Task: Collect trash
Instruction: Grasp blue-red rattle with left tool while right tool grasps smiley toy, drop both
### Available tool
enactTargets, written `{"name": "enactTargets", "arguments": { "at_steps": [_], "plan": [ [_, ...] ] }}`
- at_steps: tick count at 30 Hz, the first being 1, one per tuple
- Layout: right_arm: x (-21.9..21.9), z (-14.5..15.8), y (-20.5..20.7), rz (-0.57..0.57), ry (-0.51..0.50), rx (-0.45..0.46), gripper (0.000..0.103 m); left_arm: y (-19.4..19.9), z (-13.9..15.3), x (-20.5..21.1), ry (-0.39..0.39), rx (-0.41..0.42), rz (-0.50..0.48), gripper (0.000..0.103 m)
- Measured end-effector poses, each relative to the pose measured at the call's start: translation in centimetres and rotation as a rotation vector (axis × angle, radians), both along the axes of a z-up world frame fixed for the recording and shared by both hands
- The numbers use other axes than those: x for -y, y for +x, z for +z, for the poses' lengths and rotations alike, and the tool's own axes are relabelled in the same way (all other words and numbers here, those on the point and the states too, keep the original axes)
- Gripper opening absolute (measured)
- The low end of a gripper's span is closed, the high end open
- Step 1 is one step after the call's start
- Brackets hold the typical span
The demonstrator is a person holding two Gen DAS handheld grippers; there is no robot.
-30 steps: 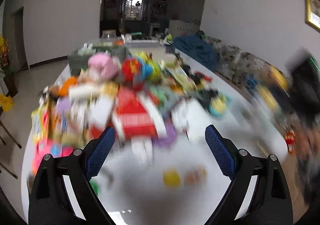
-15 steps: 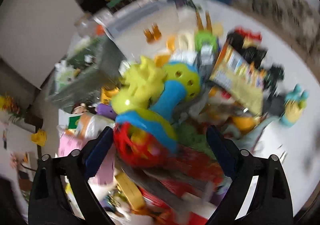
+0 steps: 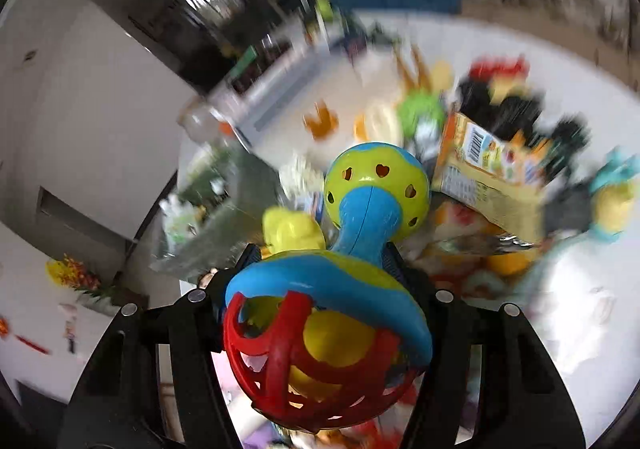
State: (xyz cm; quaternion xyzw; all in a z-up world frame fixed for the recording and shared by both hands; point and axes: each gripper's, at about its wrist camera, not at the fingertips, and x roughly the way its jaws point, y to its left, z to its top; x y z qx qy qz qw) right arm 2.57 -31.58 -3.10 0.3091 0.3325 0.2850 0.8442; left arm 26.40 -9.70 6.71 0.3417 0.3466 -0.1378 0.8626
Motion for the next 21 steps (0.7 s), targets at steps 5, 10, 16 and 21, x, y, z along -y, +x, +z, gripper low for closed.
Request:
{"name": "enactTargets", "arguments": {
  "at_steps": [5, 10, 16, 21],
  "plan": [
    [-1.6, 1.4, -1.0, 0.012, -0.019, 0.041, 0.032, -9.1, 5.7, -3.4, -0.208, 0.119, -0.025, 0.06],
    [-3.4, 3.6, -4.0, 0.042, -0.057, 0.089, 0.032, -19.3, 7.1, -5.8, -0.328, 0.183, -0.033, 0.061],
    [-5.4, 4.7, -9.1, 0.123, -0.142, 0.077, 0.032, -32.8, 2.1, -10.0, -0.398, 0.153, 0.0, 0.061],
    [-8.6, 2.3, -13.4, 0.242, -0.251, 0.009, 0.032, -40.7, -4.0, -12.5, -0.424, 0.046, 0.048, 0.061]
  ]
}}
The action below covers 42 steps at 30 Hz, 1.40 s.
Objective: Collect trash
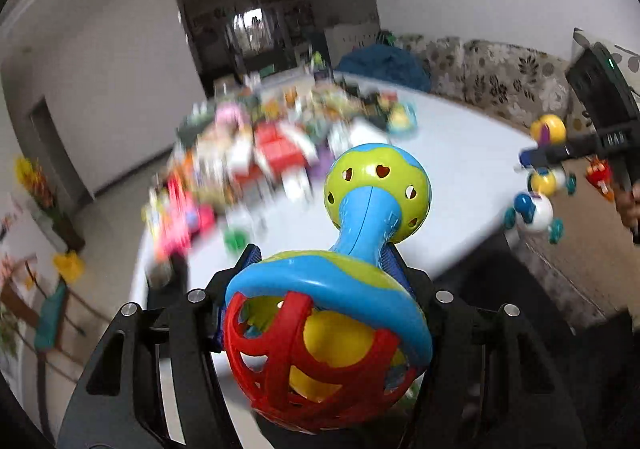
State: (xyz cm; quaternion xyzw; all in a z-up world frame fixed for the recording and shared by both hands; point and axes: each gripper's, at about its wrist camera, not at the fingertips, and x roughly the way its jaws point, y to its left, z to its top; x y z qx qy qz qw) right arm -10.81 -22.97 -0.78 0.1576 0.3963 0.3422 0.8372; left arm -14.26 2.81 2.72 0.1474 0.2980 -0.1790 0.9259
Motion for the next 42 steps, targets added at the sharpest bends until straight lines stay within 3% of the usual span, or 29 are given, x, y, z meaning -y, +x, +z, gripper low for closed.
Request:
{"name": "enactTargets", "arguments": {
  "at_steps": [3, 7, 9, 11, 13, 15, 18, 22, 24, 26, 28, 31, 35, 39, 41, 42],
  "plan": [
    [-2.8, -3.3, -1.4, 0.078, -0.086, -0.071, 0.032, -2.0, -4.5, -0.2, 0.012, -0.101, -0.001, 0.061],
    [-7.0, -9.5, -1.5, 0.179, -0.22, -0.179, 0.032, -1.6, -11.5, 0.7, 0.073, -0.24, -0.015, 0.061],
    [-8.4, -12.6, -0.8, 0.213, -0.244, -0.247, 0.04, -0.8, -15.8, 1.2, 0.116, -0.354, -0.048, 0.061],
    [-9.4, -16.1, 0.2, 0.213, -0.305, -0.326, 0.081, 0.1, -20.2, 2.2, 0.192, -0.457, -0.078, 0.074],
    [-9.9, -18.5, 0.8, 0.227, -0.349, -0.398, 0.075, 0.6, -23.2, 2.9, 0.291, -0.479, -0.064, 0.079],
    [-9.4, -18.3, 0.7, 0.217, -0.338, -0.401, 0.075, 0.7, -24.0, 3.1, 0.311, -0.49, -0.071, 0.079],
    [-7.5, -14.0, 0.3, 0.187, -0.289, -0.315, 0.075, 1.2, -22.6, 2.6, 0.266, -0.482, -0.075, 0.079],
    [-2.9, -3.8, 2.4, 0.053, -0.202, -0.083, 0.077, 0.9, -18.3, 2.0, 0.151, -0.422, -0.063, 0.08],
    [-0.6, -0.5, 4.7, -0.039, -0.215, 0.009, 0.084, 1.7, -15.1, 1.8, 0.075, -0.365, -0.065, 0.085],
    [1.5, 1.5, 8.4, -0.193, -0.294, 0.094, 0.09, 2.3, -11.8, 1.7, -0.015, -0.298, -0.063, 0.09],
    [3.3, 1.6, 13.4, -0.323, -0.384, 0.124, 0.091, 3.3, -9.5, 1.5, -0.096, -0.261, -0.065, 0.091],
    [4.9, 0.0, 21.3, -0.366, -0.411, 0.065, 0.091, 5.2, -7.1, 1.2, -0.207, -0.224, -0.045, 0.091],
    [4.2, -2.2, 27.6, -0.318, -0.493, 0.046, 0.091, 6.9, -6.4, 1.7, -0.258, -0.223, 0.009, 0.091],
    [4.2, -5.0, 31.6, -0.254, -0.509, -0.046, 0.09, 8.6, -6.1, 1.8, -0.284, -0.237, 0.029, 0.091],
    [4.0, -5.4, 31.8, -0.25, -0.522, -0.04, 0.07, 9.2, -6.1, 2.0, -0.268, -0.238, 0.04, 0.091],
    [4.1, -5.3, 31.4, -0.247, -0.51, -0.046, 0.069, 9.4, -6.3, 2.2, -0.259, -0.236, 0.049, 0.091]
  ]
}}
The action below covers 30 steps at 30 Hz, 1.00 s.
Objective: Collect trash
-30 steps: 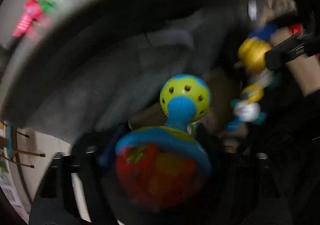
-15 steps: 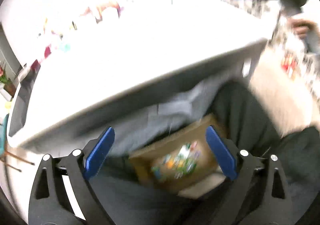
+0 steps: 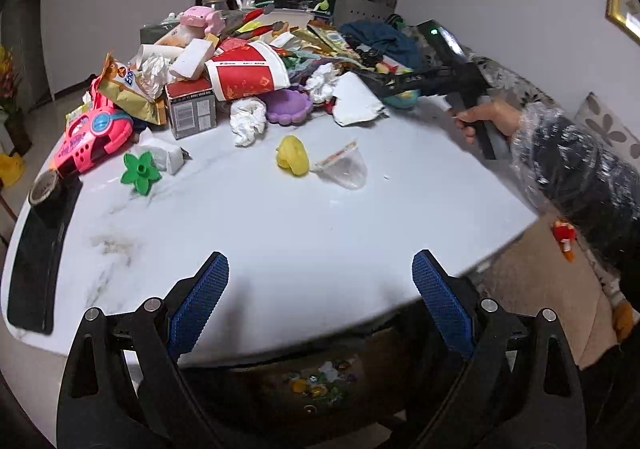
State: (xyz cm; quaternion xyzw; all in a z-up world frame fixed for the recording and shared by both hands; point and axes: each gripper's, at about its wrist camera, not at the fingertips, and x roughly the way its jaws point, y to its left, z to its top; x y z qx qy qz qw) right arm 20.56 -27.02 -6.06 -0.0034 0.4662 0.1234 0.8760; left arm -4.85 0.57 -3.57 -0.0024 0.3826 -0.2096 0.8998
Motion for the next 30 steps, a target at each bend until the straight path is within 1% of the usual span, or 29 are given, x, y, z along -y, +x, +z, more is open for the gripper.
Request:
{"name": "enactTargets", "arguments": {
  "at_steps": [2, 4, 7, 9, 11, 13, 15, 16, 18, 19, 20, 21, 22, 23, 24, 25, 26, 27, 29, 30],
  "plan": [
    [-0.1, 0.5, -1.6, 0.023, 0.01, 0.012, 0.069, 1.4, -0.1, 0.4, 0.013, -0.003, 0.018, 0.091],
    [0.0, 1.3, -4.3, 0.045, 0.028, 0.036, 0.069, 3.1, 0.3, 0.7, 0.004, -0.003, 0.034, 0.091],
    [0.9, 2.8, -8.4, 0.049, 0.101, 0.076, 0.069, 6.4, 1.5, 1.1, -0.009, 0.021, 0.062, 0.091],
    [1.6, 3.6, -11.0, 0.044, 0.166, 0.101, 0.069, 9.6, 2.4, 1.7, 0.006, 0.046, 0.103, 0.091],
    [2.2, 4.0, -12.5, 0.041, 0.209, 0.108, 0.069, 12.9, 2.8, 2.2, 0.023, 0.062, 0.155, 0.091],
    [2.3, 4.1, -13.9, 0.045, 0.231, 0.112, 0.069, 16.6, 3.0, 2.3, 0.014, 0.046, 0.209, 0.091],
    [2.3, 4.2, -15.4, 0.051, 0.241, 0.118, 0.069, 19.3, 2.8, 2.4, -0.007, 0.008, 0.224, 0.091],
    [2.3, 4.1, -16.0, 0.061, 0.252, 0.114, 0.069, 20.9, 2.7, 2.7, 0.005, -0.002, 0.246, 0.093],
    [2.0, 3.8, -16.6, 0.083, 0.258, 0.11, 0.069, 22.8, 3.0, 3.5, 0.095, 0.04, 0.284, 0.094],
    [1.7, 3.6, -16.8, 0.093, 0.256, 0.105, 0.069, 23.7, 2.9, 3.7, 0.127, 0.036, 0.286, 0.094],
    [1.5, 3.3, -16.8, 0.1, 0.258, 0.099, 0.069, 24.4, 2.6, 3.8, 0.135, 0.022, 0.288, 0.094],
    [1.3, 3.1, -17.0, 0.106, 0.27, 0.093, 0.069, 25.2, 2.0, 3.7, 0.126, -0.01, 0.282, 0.093],
    [1.1, 2.9, -17.0, 0.109, 0.285, 0.089, 0.069, 25.5, 1.4, 3.4, 0.103, -0.028, 0.279, 0.084],
    [1.0, 2.8, -17.1, 0.114, 0.298, 0.084, 0.069, 25.6, 1.0, 3.1, 0.08, -0.044, 0.277, 0.069],
    [0.8, 2.7, -17.2, 0.115, 0.308, 0.083, 0.069, 25.8, 0.2, 2.6, 0.065, -0.071, 0.278, 0.048],
    [0.7, 2.6, -17.4, 0.112, 0.321, 0.084, 0.069, 25.5, -0.2, 2.1, 0.058, -0.069, 0.282, 0.041],
    [0.6, 2.6, -17.5, 0.114, 0.329, 0.082, 0.069, 24.6, -0.3, 1.5, 0.032, -0.053, 0.264, 0.038],
    [0.4, 2.6, -17.7, 0.115, 0.337, 0.083, 0.069, 23.9, -0.2, 1.2, 0.023, -0.043, 0.255, 0.034],
    [-0.1, 2.8, -18.2, 0.122, 0.334, 0.084, 0.069, 21.6, 0.6, 0.6, 0.029, -0.005, 0.243, 0.033],
    [-0.4, 2.9, -18.4, 0.126, 0.329, 0.086, 0.069, 20.2, 1.5, 0.4, 0.019, 0.024, 0.232, 0.033]
  ]
}}
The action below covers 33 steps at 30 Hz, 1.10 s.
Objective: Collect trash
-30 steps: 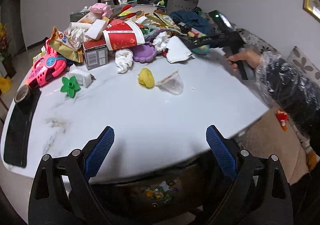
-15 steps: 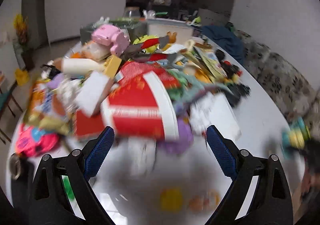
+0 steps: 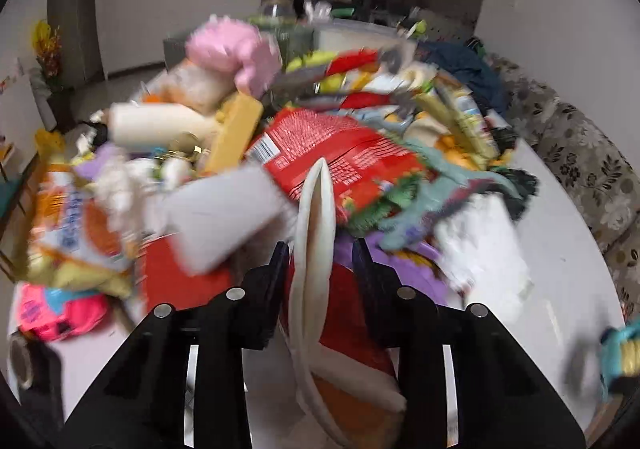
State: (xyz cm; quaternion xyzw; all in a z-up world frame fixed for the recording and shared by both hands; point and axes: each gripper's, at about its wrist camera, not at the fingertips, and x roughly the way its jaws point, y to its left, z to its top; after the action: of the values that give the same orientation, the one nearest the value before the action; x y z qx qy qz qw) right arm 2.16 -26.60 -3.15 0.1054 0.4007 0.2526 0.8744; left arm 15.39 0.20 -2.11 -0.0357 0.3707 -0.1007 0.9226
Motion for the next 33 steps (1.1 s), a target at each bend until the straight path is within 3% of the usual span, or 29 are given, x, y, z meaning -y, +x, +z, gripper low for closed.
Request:
{"name": "enactTargets", "arguments": {
  "at_steps": [5, 8, 12, 16, 21, 23, 24, 25, 27, 30, 33],
  "plan": [
    [-1.5, 1.5, -1.8, 0.024, 0.005, 0.033, 0.069, -8.5, 5.3, -1.2, -0.018, 0.16, -0.066, 0.033],
    [-3.0, 3.0, -4.0, 0.065, 0.016, 0.061, 0.069, -15.0, 7.8, -0.9, 0.022, 0.24, -0.134, 0.033],
    [-5.9, 3.8, -8.1, 0.182, 0.031, 0.043, 0.069, -23.1, 8.3, -0.6, 0.074, 0.267, -0.268, 0.034],
    [-8.9, 1.8, -11.9, 0.3, -0.015, -0.033, 0.069, -28.8, 4.5, -0.4, 0.141, 0.194, -0.349, 0.034],
    [-12.2, -3.9, -14.4, 0.383, -0.062, -0.19, 0.069, -30.1, -5.3, -1.3, 0.119, -0.083, -0.372, 0.034],
    [-13.2, -6.8, -14.3, 0.392, -0.085, -0.256, 0.07, -30.0, -8.3, -1.3, 0.131, -0.153, -0.383, 0.036],
    [-13.7, -8.5, -14.1, 0.393, -0.1, -0.292, 0.07, -29.7, -10.2, -1.2, 0.14, -0.194, -0.404, 0.048],
    [-14.2, -10.1, -13.8, 0.382, -0.123, -0.323, 0.07, -29.7, -11.7, -1.1, 0.162, -0.217, -0.405, 0.066],
    [-14.7, -12.8, -13.2, 0.38, -0.157, -0.381, 0.081, -29.3, -14.7, -1.0, 0.201, -0.246, -0.416, 0.092],
    [-15.0, -13.8, -13.2, 0.372, -0.221, -0.39, 0.081, -28.5, -17.8, -0.8, 0.256, -0.304, -0.399, 0.092],
    [-14.2, -9.1, -14.2, 0.411, -0.183, -0.265, 0.08, -28.8, -16.5, -1.5, 0.228, -0.264, -0.396, 0.092]
  ]
}}
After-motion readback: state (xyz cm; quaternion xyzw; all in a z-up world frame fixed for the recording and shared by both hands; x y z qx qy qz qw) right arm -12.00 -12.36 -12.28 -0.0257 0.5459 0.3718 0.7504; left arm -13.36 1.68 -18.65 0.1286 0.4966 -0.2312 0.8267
